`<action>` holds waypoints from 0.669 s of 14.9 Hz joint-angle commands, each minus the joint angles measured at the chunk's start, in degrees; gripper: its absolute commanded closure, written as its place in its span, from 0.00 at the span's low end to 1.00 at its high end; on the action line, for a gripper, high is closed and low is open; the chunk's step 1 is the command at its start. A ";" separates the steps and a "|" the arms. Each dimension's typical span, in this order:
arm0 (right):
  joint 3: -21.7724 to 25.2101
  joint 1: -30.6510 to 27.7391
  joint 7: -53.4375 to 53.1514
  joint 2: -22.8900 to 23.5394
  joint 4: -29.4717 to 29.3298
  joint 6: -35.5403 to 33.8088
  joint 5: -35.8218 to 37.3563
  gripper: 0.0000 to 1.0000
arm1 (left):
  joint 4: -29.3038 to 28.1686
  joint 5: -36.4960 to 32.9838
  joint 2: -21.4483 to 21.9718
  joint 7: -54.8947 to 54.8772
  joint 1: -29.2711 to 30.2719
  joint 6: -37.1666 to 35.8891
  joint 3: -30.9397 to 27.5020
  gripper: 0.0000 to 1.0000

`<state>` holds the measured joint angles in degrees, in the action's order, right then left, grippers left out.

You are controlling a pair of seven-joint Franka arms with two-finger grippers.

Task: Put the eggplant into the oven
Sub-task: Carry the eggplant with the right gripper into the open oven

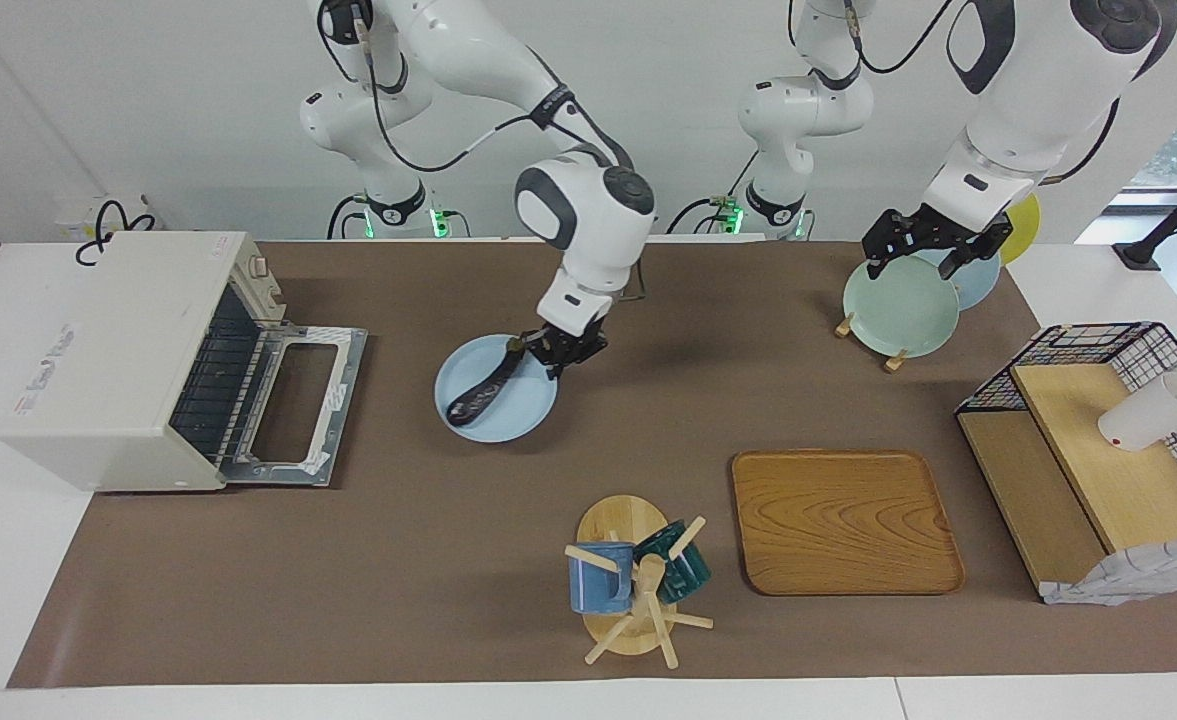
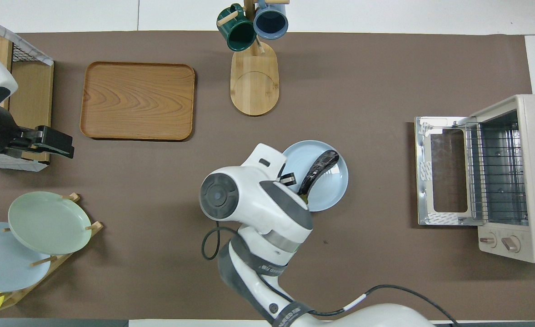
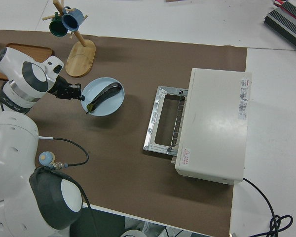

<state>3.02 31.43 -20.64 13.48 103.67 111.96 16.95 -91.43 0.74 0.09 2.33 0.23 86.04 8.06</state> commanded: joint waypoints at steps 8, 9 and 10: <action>-1.09 -23.95 24.33 -10.92 13.04 1.33 -1.13 1.00 | -1.30 0.66 1.23 0.13 0.03 1.85 -0.41 0.00; -1.09 -24.75 25.20 -11.19 14.00 1.68 -1.13 1.00 | -1.30 0.66 1.23 0.04 0.03 1.76 -0.41 0.00; -1.09 -25.54 25.91 -11.28 14.62 2.38 -1.13 1.00 | -1.30 0.66 1.23 0.04 0.03 1.76 -0.41 0.00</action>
<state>2.95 7.32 3.80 4.28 115.05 112.57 16.68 -91.43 0.74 0.12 2.34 0.27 86.86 7.94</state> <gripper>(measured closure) 0.978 0.000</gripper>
